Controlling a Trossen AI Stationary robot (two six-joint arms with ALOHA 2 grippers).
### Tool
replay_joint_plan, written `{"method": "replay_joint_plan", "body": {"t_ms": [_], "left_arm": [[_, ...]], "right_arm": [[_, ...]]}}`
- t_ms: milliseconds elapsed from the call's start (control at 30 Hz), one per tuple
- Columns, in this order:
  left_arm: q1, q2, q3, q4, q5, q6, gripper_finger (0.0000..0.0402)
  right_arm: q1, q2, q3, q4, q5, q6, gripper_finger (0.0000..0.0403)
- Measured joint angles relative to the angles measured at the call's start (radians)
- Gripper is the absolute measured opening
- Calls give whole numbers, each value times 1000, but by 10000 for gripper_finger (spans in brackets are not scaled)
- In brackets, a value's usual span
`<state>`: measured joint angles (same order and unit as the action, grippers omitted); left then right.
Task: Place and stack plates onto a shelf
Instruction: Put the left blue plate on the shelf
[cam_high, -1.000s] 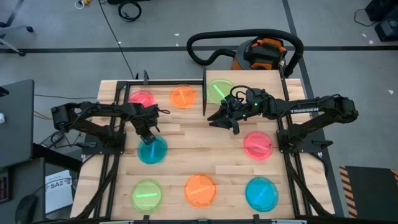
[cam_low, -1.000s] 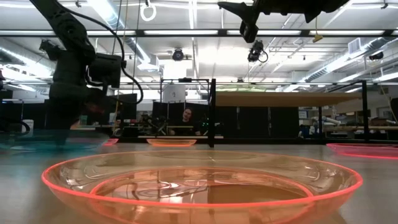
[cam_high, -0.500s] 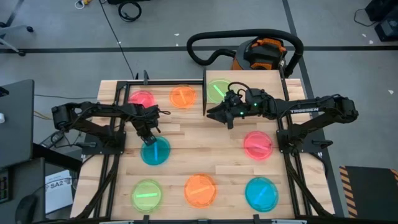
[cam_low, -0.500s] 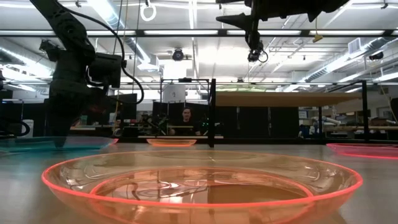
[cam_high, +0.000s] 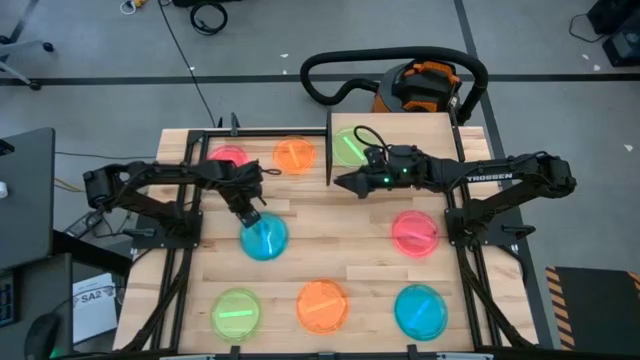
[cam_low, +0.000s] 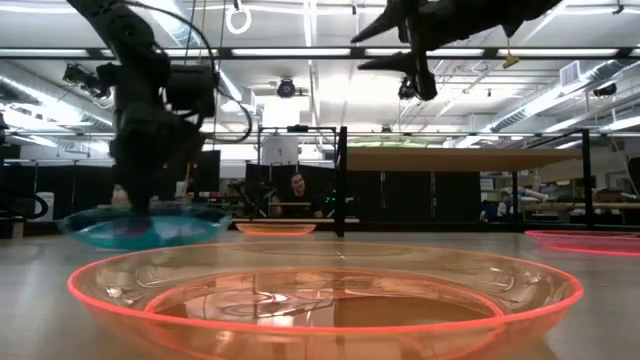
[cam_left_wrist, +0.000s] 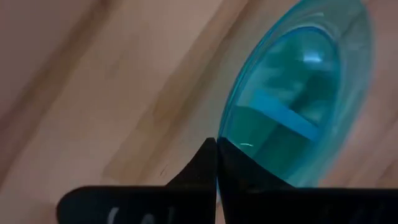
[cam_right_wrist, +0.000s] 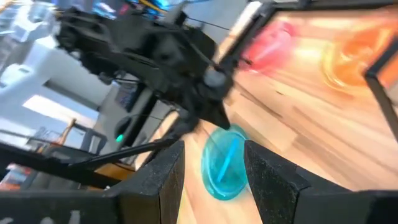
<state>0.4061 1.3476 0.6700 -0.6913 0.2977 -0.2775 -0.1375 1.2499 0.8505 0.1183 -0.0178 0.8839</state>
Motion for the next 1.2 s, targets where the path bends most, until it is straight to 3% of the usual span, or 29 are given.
{"method": "replay_joint_plan", "body": {"t_ms": [433,733,1200], "left_arm": [[0,-1,280,1,-38,35,2],[0,-1,433,-1,-120,40,2],[1,-2,509,-1,-122,64,2]], "right_arm": [[1,0,0,-65,29,58,171],[7,27,-1,-64,62,67,171],[54,169,0,182,73,63,171]]}}
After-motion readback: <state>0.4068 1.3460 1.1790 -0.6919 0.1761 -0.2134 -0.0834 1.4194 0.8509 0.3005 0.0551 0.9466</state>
